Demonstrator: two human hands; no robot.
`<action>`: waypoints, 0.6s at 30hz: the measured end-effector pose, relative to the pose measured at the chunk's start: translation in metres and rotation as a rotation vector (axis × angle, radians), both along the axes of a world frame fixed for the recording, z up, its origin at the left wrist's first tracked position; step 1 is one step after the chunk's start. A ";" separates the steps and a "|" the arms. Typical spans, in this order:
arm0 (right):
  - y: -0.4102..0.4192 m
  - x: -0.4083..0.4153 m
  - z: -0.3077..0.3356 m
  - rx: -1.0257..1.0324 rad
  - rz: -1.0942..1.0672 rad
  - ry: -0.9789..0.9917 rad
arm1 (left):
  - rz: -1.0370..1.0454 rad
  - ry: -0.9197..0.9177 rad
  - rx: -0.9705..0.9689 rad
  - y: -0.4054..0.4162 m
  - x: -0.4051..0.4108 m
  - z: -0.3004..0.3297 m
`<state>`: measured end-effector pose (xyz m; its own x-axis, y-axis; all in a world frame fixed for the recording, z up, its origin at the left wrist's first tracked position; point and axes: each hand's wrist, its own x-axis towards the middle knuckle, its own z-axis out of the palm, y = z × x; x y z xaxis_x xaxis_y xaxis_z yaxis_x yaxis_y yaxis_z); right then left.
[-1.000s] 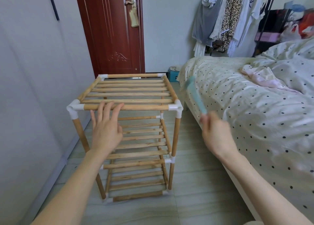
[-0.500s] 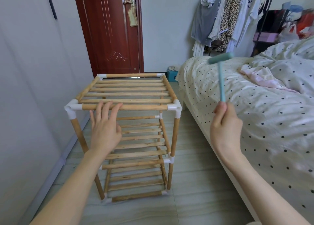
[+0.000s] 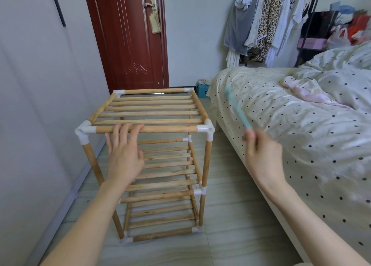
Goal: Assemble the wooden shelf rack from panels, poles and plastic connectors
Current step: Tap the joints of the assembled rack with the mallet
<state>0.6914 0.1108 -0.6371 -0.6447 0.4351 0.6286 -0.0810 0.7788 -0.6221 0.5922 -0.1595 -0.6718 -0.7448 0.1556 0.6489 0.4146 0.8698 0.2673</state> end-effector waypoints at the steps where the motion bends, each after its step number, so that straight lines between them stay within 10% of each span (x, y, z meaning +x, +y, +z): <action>1: -0.002 0.003 0.005 -0.044 -0.039 0.155 | 0.006 -0.001 0.000 0.001 0.000 0.000; 3: -0.004 0.003 0.006 -0.056 -0.019 0.173 | 0.011 0.003 -0.008 0.003 0.001 0.000; 6: -0.003 0.001 -0.012 0.054 0.033 -0.352 | 0.015 0.006 -0.007 0.003 0.002 -0.001; 11: -0.005 0.005 0.007 -0.143 -0.005 0.205 | 0.012 -0.001 0.013 0.004 0.001 0.000; 14: -0.012 0.003 -0.004 -0.055 0.119 -0.317 | 0.022 -0.002 -0.002 0.004 0.002 -0.001; 18: -0.012 0.002 0.000 -0.226 0.139 0.088 | 0.023 -0.003 0.007 0.004 0.001 0.000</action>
